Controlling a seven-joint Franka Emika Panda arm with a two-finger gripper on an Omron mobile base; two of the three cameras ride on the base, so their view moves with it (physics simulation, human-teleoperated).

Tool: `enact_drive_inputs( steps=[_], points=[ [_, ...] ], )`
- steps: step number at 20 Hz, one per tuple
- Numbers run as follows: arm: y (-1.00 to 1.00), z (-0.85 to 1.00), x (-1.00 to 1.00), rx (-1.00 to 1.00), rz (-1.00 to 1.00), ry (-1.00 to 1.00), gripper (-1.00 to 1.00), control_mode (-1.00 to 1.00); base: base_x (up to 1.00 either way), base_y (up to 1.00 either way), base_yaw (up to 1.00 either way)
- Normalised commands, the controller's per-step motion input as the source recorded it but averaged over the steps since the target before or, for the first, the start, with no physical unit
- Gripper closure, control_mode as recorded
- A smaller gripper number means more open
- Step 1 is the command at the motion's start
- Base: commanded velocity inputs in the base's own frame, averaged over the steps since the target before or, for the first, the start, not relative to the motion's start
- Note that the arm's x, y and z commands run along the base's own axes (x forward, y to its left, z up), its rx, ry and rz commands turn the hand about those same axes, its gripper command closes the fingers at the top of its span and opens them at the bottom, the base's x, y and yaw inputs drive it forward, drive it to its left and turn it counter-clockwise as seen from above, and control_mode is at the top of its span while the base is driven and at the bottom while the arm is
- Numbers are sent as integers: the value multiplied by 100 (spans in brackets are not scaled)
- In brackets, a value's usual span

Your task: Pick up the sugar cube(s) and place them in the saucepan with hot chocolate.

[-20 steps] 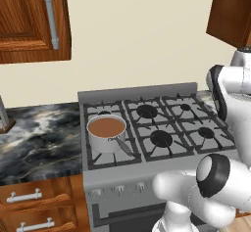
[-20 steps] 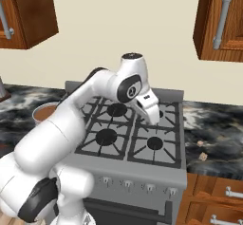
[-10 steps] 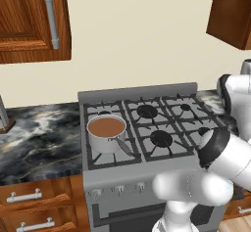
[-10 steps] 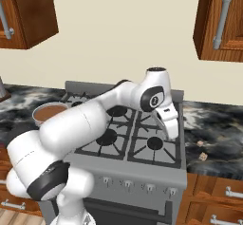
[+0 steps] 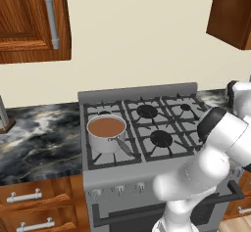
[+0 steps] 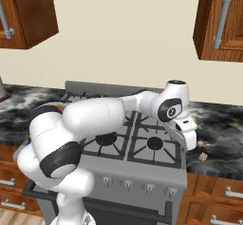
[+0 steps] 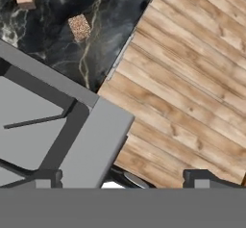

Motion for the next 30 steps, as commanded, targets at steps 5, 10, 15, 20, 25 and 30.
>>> enact_drive_inputs(
  steps=[5,10,15,20,25,30],
  points=[
    [-36,-41,0,13,17,0,-100,-100,0,0,0],
    [-31,-13,5,4,11,1,-100,-100,0,0,0],
    [-33,-8,20,1,2,0,-100,-100,0,0,0],
    [-10,-25,26,0,2,0,-100,-100,0,0,0],
    [-7,-32,29,2,0,-1,-100,-100,0,0,0],
    [-24,-16,32,1,0,0,-100,-100,0,0,0]
  ],
)
